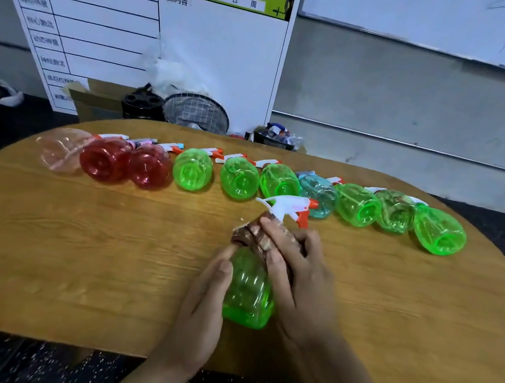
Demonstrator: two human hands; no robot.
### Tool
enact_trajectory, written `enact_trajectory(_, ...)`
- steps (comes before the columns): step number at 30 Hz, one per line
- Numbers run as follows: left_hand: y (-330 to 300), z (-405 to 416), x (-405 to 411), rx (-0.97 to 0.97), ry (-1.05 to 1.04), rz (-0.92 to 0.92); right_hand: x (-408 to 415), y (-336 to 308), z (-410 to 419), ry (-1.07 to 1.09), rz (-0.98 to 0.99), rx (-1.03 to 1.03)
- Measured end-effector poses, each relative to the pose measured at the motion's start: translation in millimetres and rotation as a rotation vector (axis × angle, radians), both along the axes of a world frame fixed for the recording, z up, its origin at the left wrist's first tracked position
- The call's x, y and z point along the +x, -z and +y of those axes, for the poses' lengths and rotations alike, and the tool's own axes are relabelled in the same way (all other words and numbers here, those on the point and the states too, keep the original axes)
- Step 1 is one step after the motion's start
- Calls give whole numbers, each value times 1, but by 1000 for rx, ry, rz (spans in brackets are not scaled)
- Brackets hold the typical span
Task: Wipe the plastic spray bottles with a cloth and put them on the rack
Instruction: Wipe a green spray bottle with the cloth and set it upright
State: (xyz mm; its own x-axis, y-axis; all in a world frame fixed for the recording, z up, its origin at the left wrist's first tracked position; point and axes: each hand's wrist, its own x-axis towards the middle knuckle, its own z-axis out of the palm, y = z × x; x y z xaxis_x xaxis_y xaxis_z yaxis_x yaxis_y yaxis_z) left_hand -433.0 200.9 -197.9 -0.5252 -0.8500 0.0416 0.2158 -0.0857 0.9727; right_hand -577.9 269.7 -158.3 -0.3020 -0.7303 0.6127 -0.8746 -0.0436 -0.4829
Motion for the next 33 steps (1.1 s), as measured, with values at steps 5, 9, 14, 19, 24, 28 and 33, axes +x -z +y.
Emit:
enact_trajectory(5,0,5,12,25,25,19,27,8,2,-41,17,28)
enact_trajectory(9,-6,8,25,26,-17,29,41,19,24,-268,265,-36)
enact_trajectory(14,-17,10,38,39,25,60,45,16,30,-233,284,-68)
enact_trajectory(19,-12,24,45,84,-2,15,46,3,16,39,-89,-31)
enact_trajectory(24,-13,27,48,120,-30,50,66,14,36,-157,24,12)
enact_trajectory(28,-21,20,46,123,-4,109,59,22,40,-312,345,-113)
enact_trajectory(33,-21,21,38,138,73,4,36,12,23,-47,34,-100)
